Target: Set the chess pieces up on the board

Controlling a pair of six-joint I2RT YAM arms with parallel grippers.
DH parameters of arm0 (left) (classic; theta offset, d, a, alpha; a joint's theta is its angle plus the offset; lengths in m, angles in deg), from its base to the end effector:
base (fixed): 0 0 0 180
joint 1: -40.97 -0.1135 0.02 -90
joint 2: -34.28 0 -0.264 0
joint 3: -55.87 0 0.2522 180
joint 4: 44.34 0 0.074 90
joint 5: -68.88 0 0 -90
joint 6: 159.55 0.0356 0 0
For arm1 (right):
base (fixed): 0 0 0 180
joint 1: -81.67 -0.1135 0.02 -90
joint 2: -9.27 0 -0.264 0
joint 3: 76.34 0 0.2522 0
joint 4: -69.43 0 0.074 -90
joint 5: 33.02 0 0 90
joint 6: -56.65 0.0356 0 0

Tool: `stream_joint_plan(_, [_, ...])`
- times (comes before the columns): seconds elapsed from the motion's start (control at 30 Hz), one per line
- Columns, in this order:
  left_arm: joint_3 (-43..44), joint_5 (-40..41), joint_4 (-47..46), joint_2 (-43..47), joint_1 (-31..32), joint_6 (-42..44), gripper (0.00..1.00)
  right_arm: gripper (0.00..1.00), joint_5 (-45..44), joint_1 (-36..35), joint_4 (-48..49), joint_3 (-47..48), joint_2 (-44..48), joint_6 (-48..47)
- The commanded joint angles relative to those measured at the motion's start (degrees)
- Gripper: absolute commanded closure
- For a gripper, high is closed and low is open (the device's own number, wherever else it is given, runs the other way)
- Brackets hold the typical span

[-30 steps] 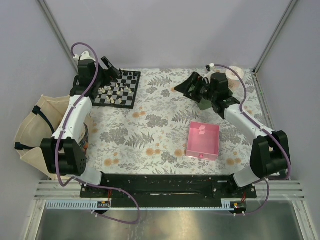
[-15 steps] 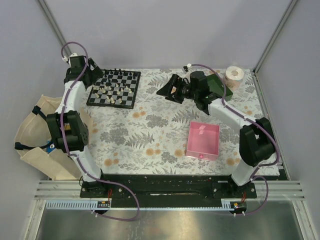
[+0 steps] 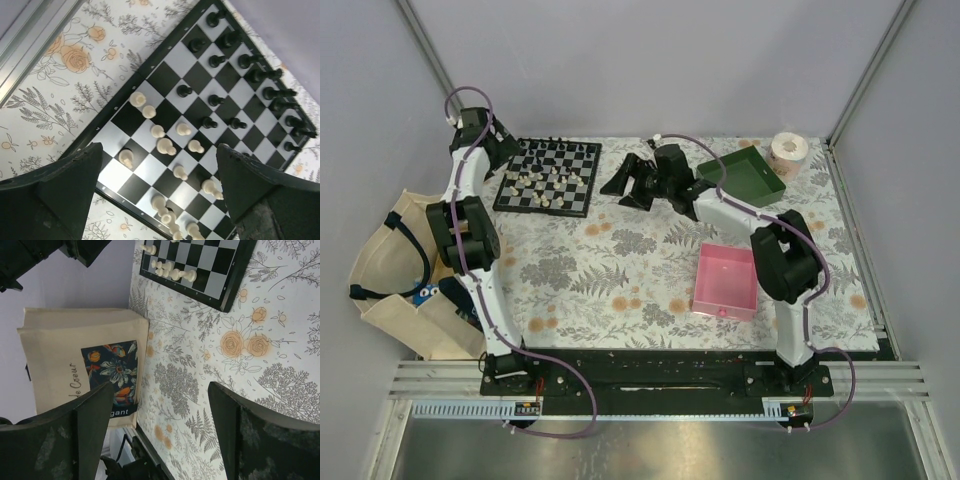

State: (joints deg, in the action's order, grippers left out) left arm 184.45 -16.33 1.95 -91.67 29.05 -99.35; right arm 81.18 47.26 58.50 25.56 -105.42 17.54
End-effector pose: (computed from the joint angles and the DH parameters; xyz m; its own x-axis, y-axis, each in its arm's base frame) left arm 0.4946 0.1074 0.2632 -0.4545 -0.6021 -0.6564 -0.5656 0.7644 -0.3095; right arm 0.3826 0.2797 0.2547 -0.8496 0.2759 -0.4496 -0.2629 0.5173 0.8144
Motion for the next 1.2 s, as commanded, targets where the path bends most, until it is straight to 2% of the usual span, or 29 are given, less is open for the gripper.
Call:
stream_joint_plan(0.0, [4.88,-2.85,2.88,-2.98,-2.93,-0.34,0.01,0.15,-4.16,-0.57,2.08,4.75,-4.74,4.29])
stream_joint_plan(0.23, [6.11,-6.82,3.77,-7.81,-5.3,-1.93,0.01,0.14,-4.52,-1.62,2.27,16.0,-15.55,6.32])
stream_joint_plan(0.4, [6.99,-8.4,3.42,-10.45,-6.44,-1.31,0.01,0.13,-5.13,-2.24,4.73,18.91,-19.68,8.08])
stream_joint_plan(0.7, [7.07,-13.58,3.67,-13.0,-7.15,0.01,0.01,0.12,-4.96,-2.59,-2.39,35.6,-30.75,9.48])
stream_joint_plan(0.87, [7.0,-16.4,5.26,-14.59,-7.24,0.71,0.01,0.12,-6.8,-2.59,-2.3,35.61,-31.56,9.84])
stream_joint_plan(1.17, [0.24,-19.91,2.02,-11.87,-7.15,1.15,0.01,0.11,-8.38,-2.5,-2.39,36.67,-33.84,10.54])
